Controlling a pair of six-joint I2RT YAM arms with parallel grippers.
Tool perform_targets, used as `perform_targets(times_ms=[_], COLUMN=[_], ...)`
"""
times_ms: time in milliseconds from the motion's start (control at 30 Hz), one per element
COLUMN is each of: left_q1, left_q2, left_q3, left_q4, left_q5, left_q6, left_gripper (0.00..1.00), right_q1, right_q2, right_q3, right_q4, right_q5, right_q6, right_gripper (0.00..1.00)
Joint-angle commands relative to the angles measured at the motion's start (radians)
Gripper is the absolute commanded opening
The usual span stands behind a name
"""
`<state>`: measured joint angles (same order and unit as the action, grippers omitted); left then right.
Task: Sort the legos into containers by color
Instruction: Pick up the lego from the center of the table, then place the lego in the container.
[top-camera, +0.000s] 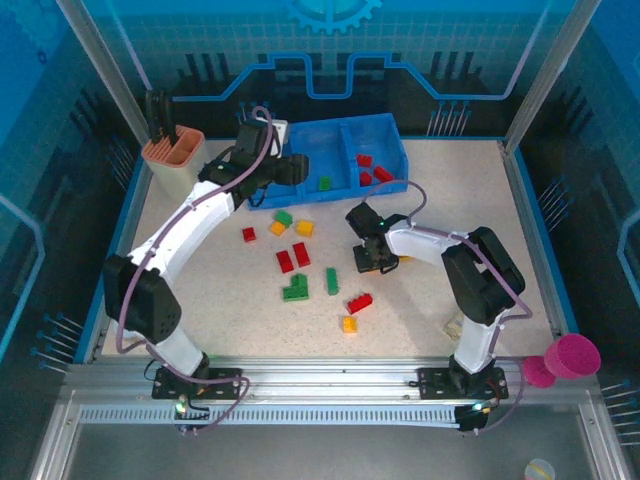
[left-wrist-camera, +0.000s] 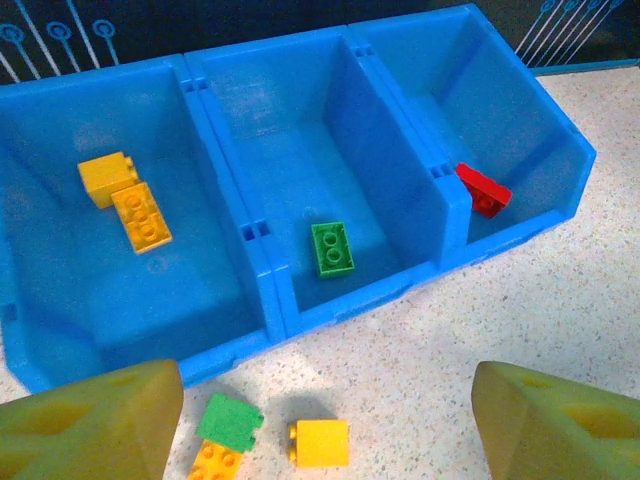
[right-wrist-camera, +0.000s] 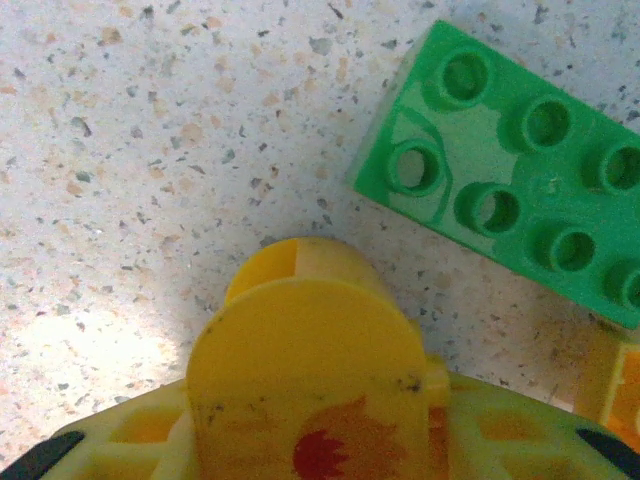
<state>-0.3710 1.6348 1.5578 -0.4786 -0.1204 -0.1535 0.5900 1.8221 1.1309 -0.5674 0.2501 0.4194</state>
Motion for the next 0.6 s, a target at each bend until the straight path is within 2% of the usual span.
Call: perform_targets(times_ms=[0, 133, 233, 567], left_q1=[0.028, 0.07, 0.104, 0.167], left_q2=[-0.084, -0.177, -0.259, -0.512], left_q3=[-0.045, -0.135, -0.205, -0.404], left_q4=[-0.075, -0.113, -0.127, -0.216], left_q5=[-0.031, -0.03, -0.024, -0.012], left_q6=[0.026, 0.028, 0.025, 0.015], left_gripper=[0.79, 0.8, 0.82, 0.88], right_q1=[0.019, 0.054, 0.084, 0.129], right_q2=[-0.043, -0.097, -0.094, 0.178], right_q3=[0.07, 0.172, 0.264, 0.705], right_q4=[-0.079, -0.17, -0.163, 0.008], right_q5=[-0.025, 0.0, 0.005, 0.011], right_q6=[-0.054, -0.128, -0.205, -0.401], right_gripper=[0.38, 0.37, 0.37, 0.36])
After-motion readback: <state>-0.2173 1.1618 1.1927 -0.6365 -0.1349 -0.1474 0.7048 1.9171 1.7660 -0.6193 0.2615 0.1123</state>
